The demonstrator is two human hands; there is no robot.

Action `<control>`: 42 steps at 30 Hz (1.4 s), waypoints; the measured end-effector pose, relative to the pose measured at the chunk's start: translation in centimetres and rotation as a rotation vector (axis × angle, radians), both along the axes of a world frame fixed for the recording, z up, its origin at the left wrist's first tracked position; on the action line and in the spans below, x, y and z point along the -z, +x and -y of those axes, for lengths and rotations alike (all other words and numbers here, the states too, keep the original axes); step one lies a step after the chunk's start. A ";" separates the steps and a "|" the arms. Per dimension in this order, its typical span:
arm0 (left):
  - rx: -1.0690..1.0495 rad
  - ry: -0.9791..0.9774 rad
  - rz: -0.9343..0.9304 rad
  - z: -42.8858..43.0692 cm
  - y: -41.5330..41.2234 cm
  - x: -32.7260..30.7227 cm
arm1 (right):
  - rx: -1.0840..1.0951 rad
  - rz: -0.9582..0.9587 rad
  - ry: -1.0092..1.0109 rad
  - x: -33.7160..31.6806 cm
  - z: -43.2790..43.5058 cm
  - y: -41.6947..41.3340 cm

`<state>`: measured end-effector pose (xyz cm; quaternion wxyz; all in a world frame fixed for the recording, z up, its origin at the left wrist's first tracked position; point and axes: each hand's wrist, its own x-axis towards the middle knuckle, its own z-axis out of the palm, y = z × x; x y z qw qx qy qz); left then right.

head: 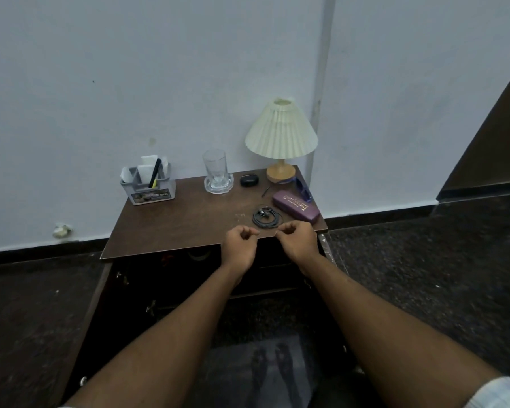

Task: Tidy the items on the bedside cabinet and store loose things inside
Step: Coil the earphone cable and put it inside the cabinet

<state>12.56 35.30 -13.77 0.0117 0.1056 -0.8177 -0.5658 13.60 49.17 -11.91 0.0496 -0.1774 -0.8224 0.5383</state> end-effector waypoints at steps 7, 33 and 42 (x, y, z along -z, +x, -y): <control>-0.008 -0.200 -0.078 -1.3 -4.8 -1.5 | 0.062 0.048 0.133 0.4 0.6 -3.2; 0.086 -0.061 0.093 -1.0 -9.2 2.6 | 0.049 0.216 0.577 0.3 2.8 -5.9; 0.073 -0.071 0.082 -1.1 -7.9 2.3 | 0.050 0.211 0.514 0.7 2.7 -5.9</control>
